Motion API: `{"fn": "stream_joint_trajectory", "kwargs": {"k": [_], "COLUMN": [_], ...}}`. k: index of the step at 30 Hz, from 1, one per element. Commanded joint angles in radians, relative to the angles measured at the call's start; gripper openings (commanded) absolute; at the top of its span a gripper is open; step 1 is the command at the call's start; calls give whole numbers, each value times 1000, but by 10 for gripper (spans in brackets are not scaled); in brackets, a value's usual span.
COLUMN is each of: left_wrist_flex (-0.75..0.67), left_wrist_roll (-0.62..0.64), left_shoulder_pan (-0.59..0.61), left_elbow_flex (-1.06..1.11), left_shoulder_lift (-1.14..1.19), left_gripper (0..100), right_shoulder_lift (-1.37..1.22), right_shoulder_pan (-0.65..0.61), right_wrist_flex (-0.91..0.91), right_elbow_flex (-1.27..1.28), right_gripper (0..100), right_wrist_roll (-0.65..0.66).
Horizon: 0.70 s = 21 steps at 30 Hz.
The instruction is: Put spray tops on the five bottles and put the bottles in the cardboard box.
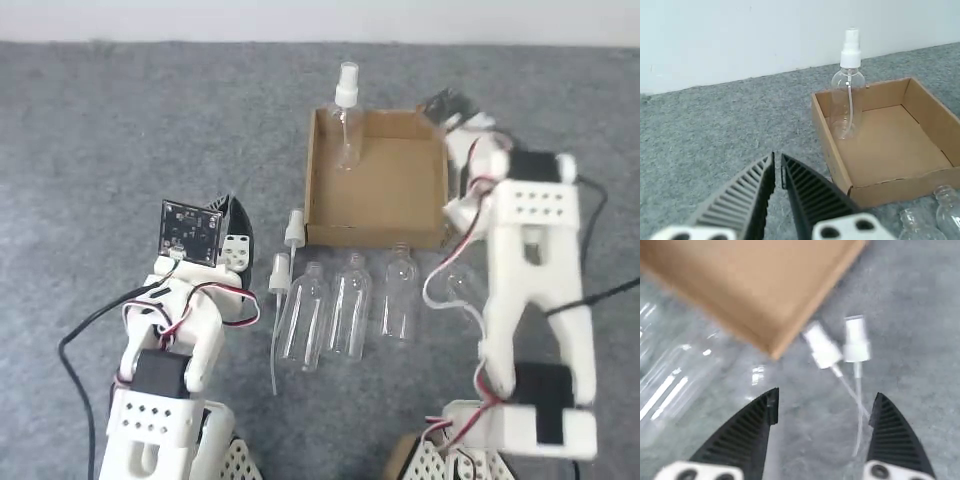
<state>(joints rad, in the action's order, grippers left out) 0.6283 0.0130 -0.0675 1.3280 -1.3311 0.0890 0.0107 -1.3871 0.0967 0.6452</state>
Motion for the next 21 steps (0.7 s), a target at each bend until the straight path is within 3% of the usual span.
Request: {"fn": "stream_joint_trajectory", "kwargs": {"k": [1,10,18,21], "left_wrist_flex": [-32,-32,-32,-34], "left_wrist_roll": [11,11,11,11], "left_shoulder_pan": [5,5,5,5], "left_elbow_flex": [-5,-5,-4,-1], "left_shoulder_lift": [-12,-12,-12,-12], "left_gripper": [12,12,12,12], "right_shoulder_lift": [-194,-634,-796,-819], "right_shoulder_pan": [54,90,97,116], "right_wrist_flex": [-56,-82,-82,-73], "right_elbow_flex": [-258,-601,-689,-692], "right_gripper": [247,247,241,179], "right_wrist_roll": [44,106,112,110]}}
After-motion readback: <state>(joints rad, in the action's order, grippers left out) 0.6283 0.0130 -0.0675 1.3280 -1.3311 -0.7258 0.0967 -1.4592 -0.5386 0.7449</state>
